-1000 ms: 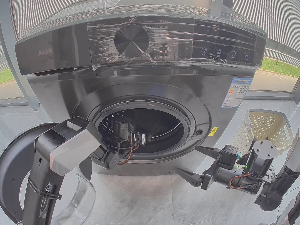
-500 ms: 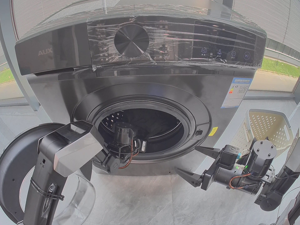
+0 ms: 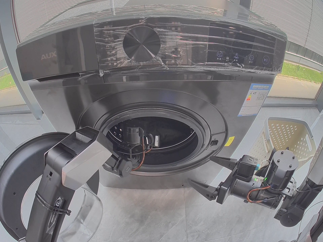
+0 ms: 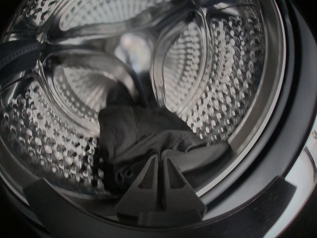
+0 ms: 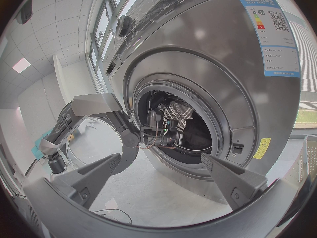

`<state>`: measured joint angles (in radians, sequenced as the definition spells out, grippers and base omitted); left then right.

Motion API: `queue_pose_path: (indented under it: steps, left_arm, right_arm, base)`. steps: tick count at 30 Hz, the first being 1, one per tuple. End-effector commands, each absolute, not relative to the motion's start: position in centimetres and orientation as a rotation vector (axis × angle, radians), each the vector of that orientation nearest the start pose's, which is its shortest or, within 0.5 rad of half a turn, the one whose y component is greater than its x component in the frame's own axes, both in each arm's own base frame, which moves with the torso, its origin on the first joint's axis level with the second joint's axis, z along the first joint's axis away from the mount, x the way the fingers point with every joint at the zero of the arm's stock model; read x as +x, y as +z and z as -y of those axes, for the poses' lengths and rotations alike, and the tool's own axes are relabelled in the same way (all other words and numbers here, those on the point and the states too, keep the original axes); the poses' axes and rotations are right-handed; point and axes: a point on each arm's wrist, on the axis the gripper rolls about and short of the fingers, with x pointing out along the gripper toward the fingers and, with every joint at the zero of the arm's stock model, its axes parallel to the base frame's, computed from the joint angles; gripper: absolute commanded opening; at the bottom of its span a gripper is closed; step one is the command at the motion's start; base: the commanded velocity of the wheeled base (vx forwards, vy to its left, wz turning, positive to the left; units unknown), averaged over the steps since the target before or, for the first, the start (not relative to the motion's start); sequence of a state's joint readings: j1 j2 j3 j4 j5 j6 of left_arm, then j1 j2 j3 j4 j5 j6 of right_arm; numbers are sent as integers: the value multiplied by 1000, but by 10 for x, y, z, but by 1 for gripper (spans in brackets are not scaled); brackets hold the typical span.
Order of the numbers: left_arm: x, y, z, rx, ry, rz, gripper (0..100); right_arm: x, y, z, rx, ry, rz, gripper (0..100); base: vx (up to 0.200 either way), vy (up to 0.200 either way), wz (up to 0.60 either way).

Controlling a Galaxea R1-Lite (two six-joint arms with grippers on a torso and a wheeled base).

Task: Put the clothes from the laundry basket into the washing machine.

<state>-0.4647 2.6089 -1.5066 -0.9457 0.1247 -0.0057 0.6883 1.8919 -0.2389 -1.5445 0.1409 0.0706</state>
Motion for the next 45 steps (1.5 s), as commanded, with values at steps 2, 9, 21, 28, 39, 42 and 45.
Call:
queue_pose_path:
  steps: [2, 9, 21, 28, 39, 42, 45]
  left_arm:
    - [477, 19, 218, 4, -287, -44, 0]
    - [487, 16, 215, -1, -256, -17, 0]
    - [440, 31, 232, 4, -326, -120, 100]
    - [379, 55, 243, 6, -411, -151, 100]
    - [260, 94, 212, -33, -525, -164, 100]
    - [225, 107, 199, -56, -568, -169, 100]
    - [189, 121, 185, -92, -616, -164, 100]
  right_arm:
    - [197, 93, -166, 37, 825, -136, 100]
    - [197, 94, -166, 38, 825, -135, 100]
    - [197, 93, -165, 38, 823, -138, 100]
    - [196, 93, -162, 36, 815, -144, 100]
    - [188, 100, -154, 40, 805, -127, 100]
    - [183, 102, -149, 40, 804, -124, 100]
    - [177, 108, -144, 46, 800, -103, 100]
  base:
    - [0, 0, 0]
    - [0, 0, 0]
    - [0, 0, 0]
    - [0, 0, 0]
    - [0, 0, 0]
    - [0, 0, 0]
    - [0, 0, 0]
